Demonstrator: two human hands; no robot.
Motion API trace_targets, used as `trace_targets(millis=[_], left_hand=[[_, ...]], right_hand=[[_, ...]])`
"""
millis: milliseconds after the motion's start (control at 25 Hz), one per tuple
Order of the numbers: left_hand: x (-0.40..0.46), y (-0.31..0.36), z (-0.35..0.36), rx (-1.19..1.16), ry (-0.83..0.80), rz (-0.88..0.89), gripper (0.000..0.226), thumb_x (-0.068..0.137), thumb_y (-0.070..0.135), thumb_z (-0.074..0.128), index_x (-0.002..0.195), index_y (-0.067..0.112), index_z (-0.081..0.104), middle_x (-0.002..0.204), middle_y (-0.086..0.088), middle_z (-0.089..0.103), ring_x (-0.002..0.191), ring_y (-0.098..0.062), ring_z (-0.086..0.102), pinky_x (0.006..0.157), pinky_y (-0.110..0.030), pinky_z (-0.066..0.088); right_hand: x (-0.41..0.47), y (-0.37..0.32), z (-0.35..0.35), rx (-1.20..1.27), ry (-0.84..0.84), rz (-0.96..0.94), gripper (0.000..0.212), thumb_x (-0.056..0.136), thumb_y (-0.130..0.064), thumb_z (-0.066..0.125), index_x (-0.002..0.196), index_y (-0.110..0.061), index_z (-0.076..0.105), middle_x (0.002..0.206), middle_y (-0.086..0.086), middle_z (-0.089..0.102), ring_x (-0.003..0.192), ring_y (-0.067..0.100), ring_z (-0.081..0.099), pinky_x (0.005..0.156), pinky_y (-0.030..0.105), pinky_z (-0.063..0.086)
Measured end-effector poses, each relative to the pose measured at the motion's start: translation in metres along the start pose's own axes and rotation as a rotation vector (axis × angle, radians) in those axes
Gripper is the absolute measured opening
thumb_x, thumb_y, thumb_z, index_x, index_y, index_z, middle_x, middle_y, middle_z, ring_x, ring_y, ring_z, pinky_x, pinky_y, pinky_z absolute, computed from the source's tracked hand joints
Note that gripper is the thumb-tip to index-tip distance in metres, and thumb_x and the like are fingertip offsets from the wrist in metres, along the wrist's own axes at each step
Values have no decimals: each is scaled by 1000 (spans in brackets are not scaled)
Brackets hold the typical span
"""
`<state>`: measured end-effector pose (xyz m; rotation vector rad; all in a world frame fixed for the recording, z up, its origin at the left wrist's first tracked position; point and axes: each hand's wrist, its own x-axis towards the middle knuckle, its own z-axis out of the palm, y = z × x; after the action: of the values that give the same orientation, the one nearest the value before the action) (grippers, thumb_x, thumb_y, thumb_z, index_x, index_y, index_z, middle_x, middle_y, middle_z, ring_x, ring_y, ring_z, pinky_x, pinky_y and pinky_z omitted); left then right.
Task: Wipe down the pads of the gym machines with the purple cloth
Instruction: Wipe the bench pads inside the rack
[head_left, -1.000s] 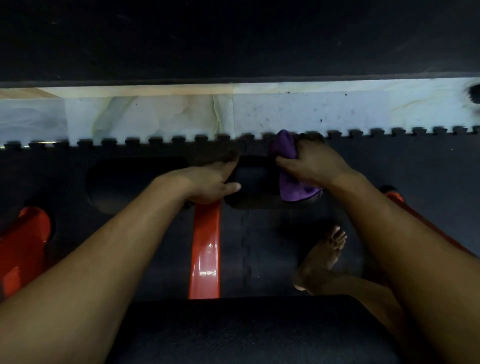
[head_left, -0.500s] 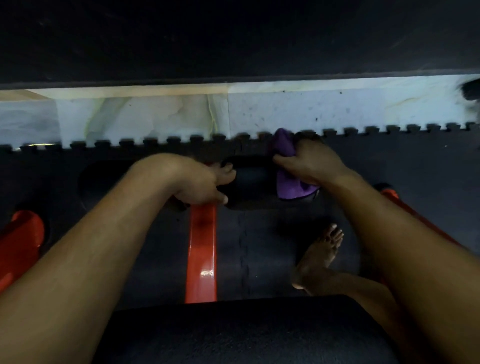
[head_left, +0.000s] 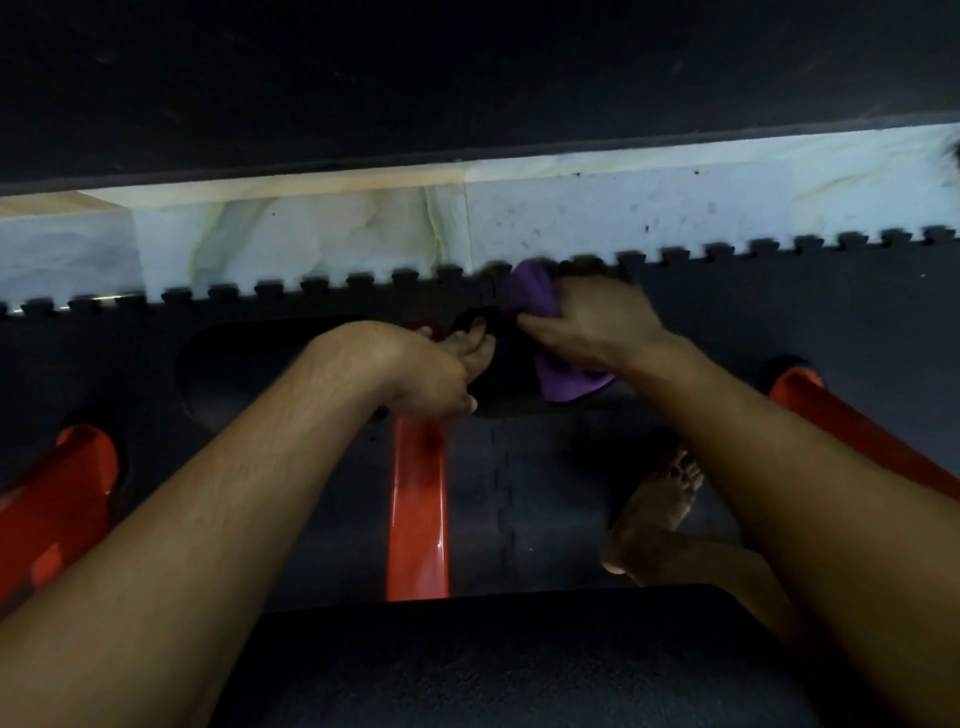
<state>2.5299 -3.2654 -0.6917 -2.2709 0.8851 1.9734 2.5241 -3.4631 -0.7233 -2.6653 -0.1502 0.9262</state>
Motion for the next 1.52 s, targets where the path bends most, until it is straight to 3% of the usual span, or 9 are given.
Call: trace_targets(millis=[160, 360, 640, 760, 880, 960, 1120, 1360, 1520], left_hand=[[-11, -8, -10, -1, 41, 54, 57, 111, 41, 37, 163, 24, 24, 173, 3, 10, 159, -20, 8, 129, -42, 2], [13, -6, 9, -293, 410, -11, 67, 111, 42, 35, 166, 15, 7, 173, -12, 4, 157, -29, 17, 123, -33, 19], [14, 14, 17, 35, 147, -57, 81, 110, 39, 40, 162, 4, -12, 170, -18, -18, 159, -28, -14, 128, -38, -3], [8, 16, 18, -10, 84, 26, 81, 111, 33, 40, 161, 10, -19, 166, -10, -31, 156, -21, -24, 126, -34, -8], [-35, -20, 18, -200, 186, 125, 72, 112, 28, 40, 164, 16, -8, 169, 3, -21, 157, -11, -15, 123, -27, -9], [-78, -74, 30, -275, 458, -12, 69, 111, 31, 42, 165, 15, 2, 171, 2, -6, 158, -13, -3, 125, -27, -3], [-121, -194, 106, -587, 805, -460, 63, 110, 41, 41, 162, 9, 25, 169, -17, 25, 156, -30, 23, 127, -38, 19], [-61, -163, 184, -1120, 970, -287, 62, 113, 36, 31, 166, 17, 5, 174, -4, 1, 159, -16, 4, 128, -30, 5], [-43, -179, 193, -1138, 1089, -256, 55, 107, 12, 46, 159, 6, 27, 163, -17, 32, 150, -30, 34, 123, -39, 31]], right_hand=[[-4, -22, 4, 17, -43, -157, 47, 89, -61, 57, 122, -27, 60, 119, 8, 67, 107, 32, 63, 77, 34, 35], [-1, 46, -24, 186, -161, 264, 44, 97, -53, 54, 122, -17, 61, 120, 16, 66, 99, 29, 60, 77, 30, 35], [-5, -13, -1, 55, -19, -146, 39, 77, -65, 50, 99, -33, 53, 107, 7, 69, 101, 32, 64, 79, 38, 41], [0, 12, -3, 77, -56, 6, 39, 89, -59, 60, 107, -24, 62, 111, 11, 69, 103, 31, 65, 74, 32, 38], [2, 31, -15, 144, -133, 162, 46, 95, -47, 62, 121, -9, 62, 120, 24, 65, 107, 36, 62, 75, 33, 35], [-3, 24, -24, 168, -124, 147, 43, 94, -38, 66, 123, -7, 60, 120, 27, 65, 105, 38, 62, 74, 33, 35], [-7, -41, -49, 191, -39, 109, 32, 95, -37, 65, 120, -16, 60, 112, 17, 65, 98, 33, 60, 78, 34, 39], [32, -216, -9, 143, -49, -327, 29, 87, -47, 62, 108, -27, 58, 114, 7, 66, 105, 28, 60, 90, 36, 47], [46, -289, 61, -10, -121, -458, 49, 91, -50, 57, 135, -29, 50, 136, 6, 57, 120, 34, 52, 99, 48, 44]])
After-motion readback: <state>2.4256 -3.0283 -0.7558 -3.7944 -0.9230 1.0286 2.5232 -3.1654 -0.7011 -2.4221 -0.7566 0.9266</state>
